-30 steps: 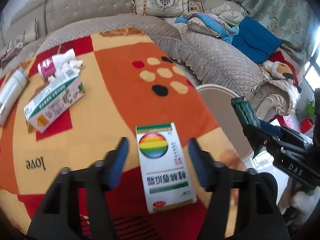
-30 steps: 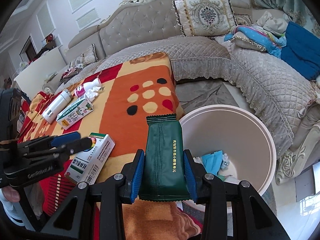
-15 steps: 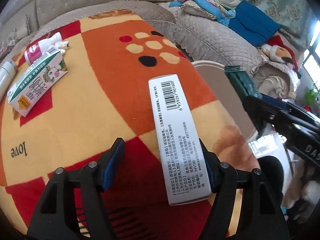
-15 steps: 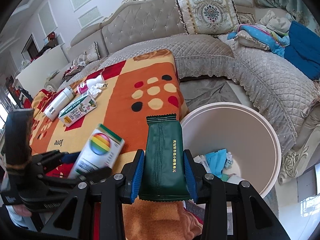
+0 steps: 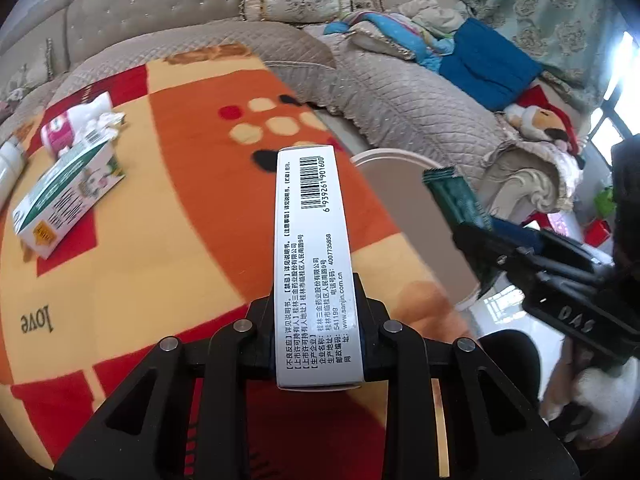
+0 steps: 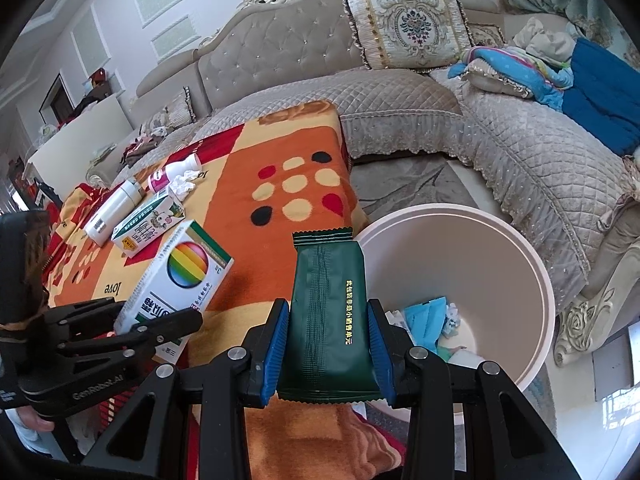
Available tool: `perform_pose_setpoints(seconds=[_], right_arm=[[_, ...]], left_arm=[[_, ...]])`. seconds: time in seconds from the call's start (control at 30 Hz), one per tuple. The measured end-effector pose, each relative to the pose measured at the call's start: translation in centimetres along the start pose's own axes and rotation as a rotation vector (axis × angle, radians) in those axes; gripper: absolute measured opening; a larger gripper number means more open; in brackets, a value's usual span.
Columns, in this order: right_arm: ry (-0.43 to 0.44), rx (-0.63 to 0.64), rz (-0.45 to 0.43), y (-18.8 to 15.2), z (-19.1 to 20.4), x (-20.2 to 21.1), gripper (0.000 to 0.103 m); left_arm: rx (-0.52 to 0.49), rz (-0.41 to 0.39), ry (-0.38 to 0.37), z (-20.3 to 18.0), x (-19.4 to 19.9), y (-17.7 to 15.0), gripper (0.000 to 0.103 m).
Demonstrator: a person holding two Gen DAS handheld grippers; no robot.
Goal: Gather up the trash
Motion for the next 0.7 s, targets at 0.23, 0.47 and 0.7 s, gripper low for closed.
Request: perform_pose_setpoints(seconds=[0.23,0.47,0.7], right_arm=[[-0.024,-0.033,-0.011,0.1,-2.2,0.7,0.037],[-0.05,-0.065,-0.011,0.3,-4.8,0.9,0.037],[-0.076,-0.106,-0.002,0.4,-7.5,-0.1,0.037]], left_arm=[[-0.014,0.006,-0.059,-2.6,-0.9,1.8,0.025],[-0.033,0.032,-0.091,-5.5,-2.9,3.1,0.025],[-0.03,0.049,-0.097,-6.8,-4.8,4.1,0.025]])
Point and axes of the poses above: each gripper's, at about its wrist camera, not at the fingertips, and x roughly against the way its jaws point, z to its left, y to its top, the point moved 2 cm from there along -x, roughly the way its jaws point, and after that the axes turned 4 degrees about -z, right-handed, at the moved point
